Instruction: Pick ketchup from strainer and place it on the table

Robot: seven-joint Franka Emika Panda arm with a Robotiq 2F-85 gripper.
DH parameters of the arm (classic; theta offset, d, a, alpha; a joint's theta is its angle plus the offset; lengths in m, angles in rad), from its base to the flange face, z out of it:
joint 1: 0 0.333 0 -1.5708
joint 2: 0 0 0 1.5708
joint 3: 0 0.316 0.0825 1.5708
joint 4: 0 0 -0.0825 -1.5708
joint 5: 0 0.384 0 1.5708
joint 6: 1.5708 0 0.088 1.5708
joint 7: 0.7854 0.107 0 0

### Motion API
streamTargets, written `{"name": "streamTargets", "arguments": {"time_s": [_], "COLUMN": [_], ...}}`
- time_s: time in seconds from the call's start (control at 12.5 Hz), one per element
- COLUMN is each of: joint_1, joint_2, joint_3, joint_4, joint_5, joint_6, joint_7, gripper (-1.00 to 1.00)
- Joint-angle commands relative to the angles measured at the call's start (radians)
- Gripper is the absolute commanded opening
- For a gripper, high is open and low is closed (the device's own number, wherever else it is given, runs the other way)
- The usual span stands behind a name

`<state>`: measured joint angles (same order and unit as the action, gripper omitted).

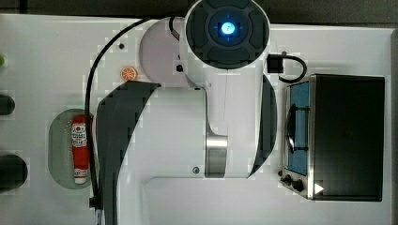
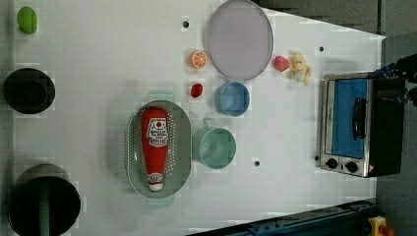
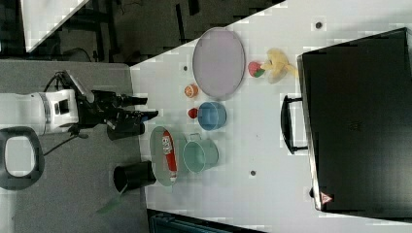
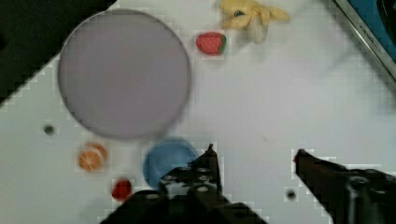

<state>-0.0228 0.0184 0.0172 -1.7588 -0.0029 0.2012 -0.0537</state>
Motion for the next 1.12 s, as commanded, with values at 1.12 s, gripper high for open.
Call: {"name": "streamTargets", "arguments": {"time_s": [1.12], "joint_1": [-0.013], "joint_2": [-0.039], "joint_3": [0.566], "joint_4": [-0.139], "joint_5": [0.046], "joint_6": [0.093], "joint_7": [0.042], "gripper": [1.00]}}
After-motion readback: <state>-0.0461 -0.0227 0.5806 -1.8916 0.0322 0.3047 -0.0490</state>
